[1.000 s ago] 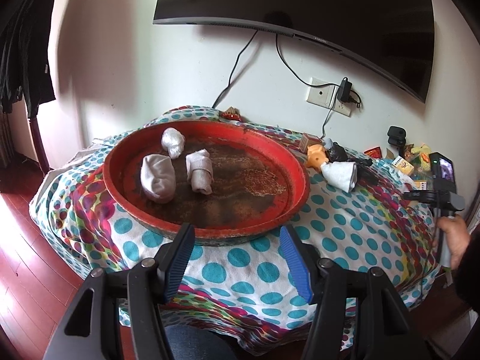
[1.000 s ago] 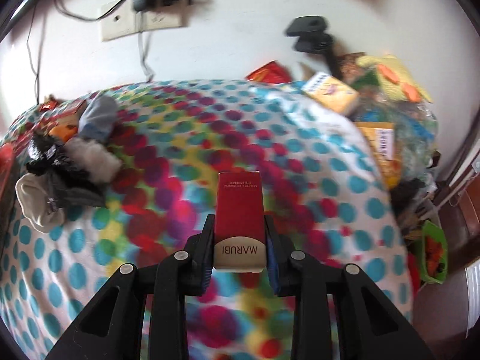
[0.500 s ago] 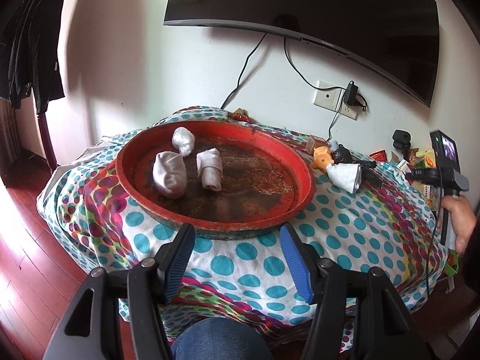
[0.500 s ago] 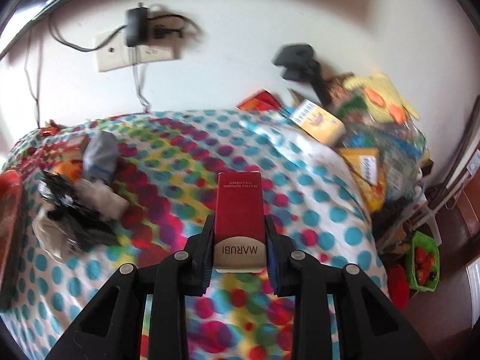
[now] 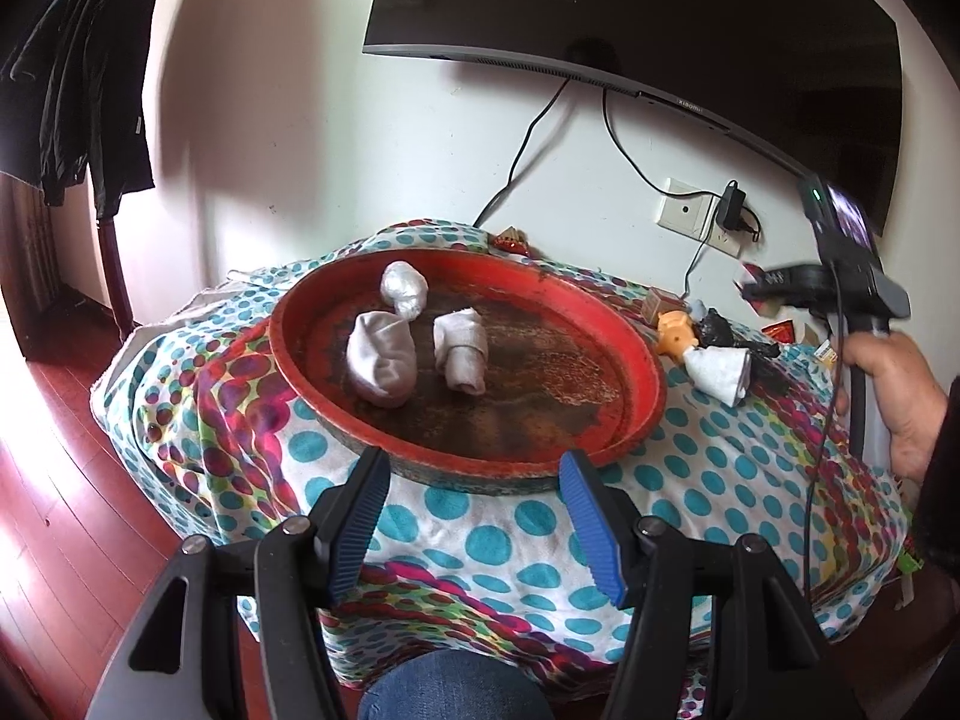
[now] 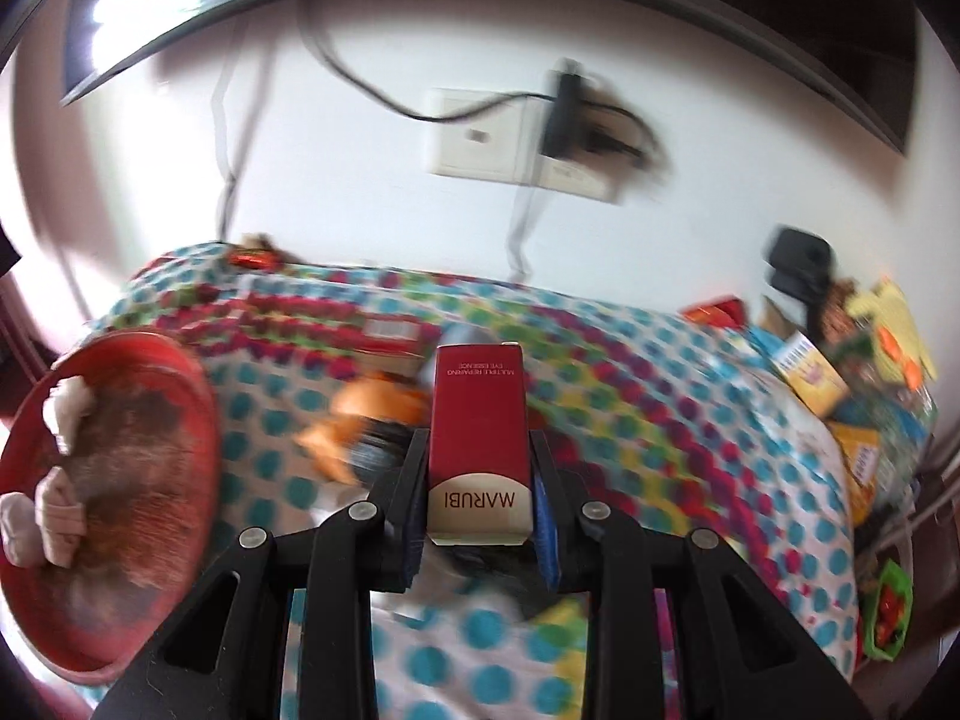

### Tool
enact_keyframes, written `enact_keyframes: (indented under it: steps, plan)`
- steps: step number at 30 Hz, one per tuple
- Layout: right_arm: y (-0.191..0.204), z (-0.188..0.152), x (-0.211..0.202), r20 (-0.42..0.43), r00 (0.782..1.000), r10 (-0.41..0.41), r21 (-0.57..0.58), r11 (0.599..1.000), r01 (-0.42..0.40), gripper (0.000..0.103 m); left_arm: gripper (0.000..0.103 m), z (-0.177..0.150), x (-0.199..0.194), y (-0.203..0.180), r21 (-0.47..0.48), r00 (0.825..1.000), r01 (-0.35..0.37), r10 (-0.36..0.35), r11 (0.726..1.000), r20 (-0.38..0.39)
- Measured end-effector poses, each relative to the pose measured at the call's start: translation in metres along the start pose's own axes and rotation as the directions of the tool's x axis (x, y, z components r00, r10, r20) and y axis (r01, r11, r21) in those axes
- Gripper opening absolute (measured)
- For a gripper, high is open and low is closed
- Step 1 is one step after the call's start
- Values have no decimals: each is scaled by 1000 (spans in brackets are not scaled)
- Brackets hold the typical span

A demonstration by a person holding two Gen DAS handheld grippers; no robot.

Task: Organize objects
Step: 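Carry the red MARUBI box with the right gripper into the red tray and lower it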

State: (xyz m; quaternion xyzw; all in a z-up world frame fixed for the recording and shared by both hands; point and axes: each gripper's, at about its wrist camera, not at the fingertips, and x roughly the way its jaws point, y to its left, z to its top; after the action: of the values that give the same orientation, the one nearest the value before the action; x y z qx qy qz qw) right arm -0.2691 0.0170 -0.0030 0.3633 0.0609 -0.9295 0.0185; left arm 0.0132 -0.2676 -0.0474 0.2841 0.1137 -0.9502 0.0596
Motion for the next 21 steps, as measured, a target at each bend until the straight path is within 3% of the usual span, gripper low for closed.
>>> enact_keyframes:
  steps: [11, 21]
  plan:
    - [101, 16, -4, 5, 992, 130, -114, 985, -128, 27, 61, 0, 7, 6, -8, 1000, -14, 14, 1000, -15]
    - [153, 20, -10, -4, 972, 233, -168, 958, -231, 27, 60, 1, 10, 12, -29, 1000, -20, 19, 999, -23]
